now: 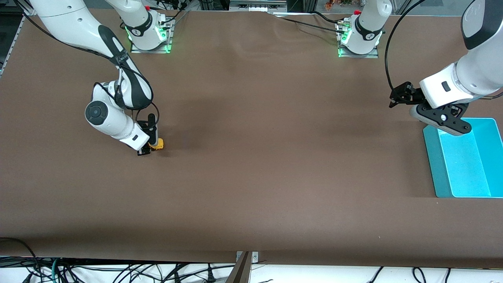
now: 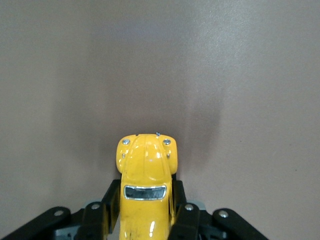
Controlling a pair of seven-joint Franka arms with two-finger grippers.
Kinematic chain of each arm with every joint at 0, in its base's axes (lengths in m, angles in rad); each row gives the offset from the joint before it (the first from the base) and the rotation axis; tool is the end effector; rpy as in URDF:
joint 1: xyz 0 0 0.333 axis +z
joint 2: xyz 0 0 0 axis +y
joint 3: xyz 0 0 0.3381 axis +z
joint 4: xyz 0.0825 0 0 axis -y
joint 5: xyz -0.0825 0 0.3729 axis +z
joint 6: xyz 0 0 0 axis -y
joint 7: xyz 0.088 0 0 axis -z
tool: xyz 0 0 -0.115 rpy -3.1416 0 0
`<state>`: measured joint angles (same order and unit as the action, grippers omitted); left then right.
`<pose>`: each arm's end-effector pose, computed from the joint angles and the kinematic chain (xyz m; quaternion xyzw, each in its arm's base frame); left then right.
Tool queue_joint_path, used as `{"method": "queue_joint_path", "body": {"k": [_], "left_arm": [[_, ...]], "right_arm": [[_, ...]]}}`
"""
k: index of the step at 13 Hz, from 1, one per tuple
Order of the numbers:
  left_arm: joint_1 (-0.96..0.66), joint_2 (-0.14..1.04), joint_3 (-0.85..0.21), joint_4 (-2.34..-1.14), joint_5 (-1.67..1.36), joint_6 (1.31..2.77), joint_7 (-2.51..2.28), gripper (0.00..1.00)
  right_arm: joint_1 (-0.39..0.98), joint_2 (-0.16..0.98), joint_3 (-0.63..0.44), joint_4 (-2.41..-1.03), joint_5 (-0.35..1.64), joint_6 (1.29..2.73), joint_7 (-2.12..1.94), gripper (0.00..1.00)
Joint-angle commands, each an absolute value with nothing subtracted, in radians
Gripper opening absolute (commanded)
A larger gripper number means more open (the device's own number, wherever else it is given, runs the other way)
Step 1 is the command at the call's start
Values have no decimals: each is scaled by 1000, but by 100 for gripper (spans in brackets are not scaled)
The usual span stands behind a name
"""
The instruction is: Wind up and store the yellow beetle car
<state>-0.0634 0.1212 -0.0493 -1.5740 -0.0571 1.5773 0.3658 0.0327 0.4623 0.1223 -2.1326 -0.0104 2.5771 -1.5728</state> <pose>0.5727 -0.0698 0.5700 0.9698 -0.2346 -0.0544 0.0386 0.5685 0.0884 0.2085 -0.6506 -0.7590 -0.0105 0.0232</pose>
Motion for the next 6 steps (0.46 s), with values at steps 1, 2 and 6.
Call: {"method": "queue_joint_path", "body": {"k": [1, 2, 6], "left_arm": [[-67, 141, -46, -1548, -41, 1552, 468, 100], [-66, 146, -45, -1548, -40, 1549, 495, 100], [-61, 156, -44, -1549, -40, 1539, 606, 100]], "right_arm": [[31, 456, 124, -2131, -14, 2547, -1521, 4], [31, 453, 124, -2129, -14, 2516, -1478, 4], [31, 451, 124, -2132, -18, 2488, -1442, 4]]}}
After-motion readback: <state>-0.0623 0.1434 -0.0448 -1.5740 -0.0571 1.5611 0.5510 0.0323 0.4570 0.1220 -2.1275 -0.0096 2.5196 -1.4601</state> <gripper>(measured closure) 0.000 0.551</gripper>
